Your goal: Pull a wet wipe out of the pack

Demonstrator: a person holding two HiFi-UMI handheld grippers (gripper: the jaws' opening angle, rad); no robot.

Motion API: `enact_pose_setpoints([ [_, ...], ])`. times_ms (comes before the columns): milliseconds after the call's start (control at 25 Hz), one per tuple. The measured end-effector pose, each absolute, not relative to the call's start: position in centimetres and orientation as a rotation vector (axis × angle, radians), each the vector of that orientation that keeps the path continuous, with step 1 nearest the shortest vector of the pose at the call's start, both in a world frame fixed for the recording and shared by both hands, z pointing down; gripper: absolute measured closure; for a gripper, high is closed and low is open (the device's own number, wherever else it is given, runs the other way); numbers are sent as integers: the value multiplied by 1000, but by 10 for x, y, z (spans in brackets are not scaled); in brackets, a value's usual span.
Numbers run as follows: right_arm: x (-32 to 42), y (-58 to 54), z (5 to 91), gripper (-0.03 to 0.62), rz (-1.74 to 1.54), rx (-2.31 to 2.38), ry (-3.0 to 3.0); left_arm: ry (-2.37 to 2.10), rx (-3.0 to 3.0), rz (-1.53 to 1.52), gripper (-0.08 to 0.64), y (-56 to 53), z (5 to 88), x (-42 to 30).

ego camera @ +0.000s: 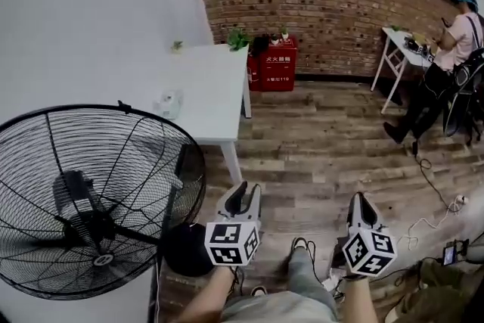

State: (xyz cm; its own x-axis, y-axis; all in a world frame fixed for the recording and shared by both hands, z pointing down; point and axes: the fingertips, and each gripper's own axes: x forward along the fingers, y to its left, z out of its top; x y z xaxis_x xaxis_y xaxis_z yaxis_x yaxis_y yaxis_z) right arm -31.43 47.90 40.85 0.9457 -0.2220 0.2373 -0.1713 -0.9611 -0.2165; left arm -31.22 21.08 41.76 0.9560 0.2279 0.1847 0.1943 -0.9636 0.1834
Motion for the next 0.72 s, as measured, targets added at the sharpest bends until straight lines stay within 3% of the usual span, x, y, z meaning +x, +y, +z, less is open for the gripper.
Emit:
enact_pose_setpoints([
  [720,-39,522,383,591,-410,-2896,547,-172,2914,226,460,186,388,-106],
])
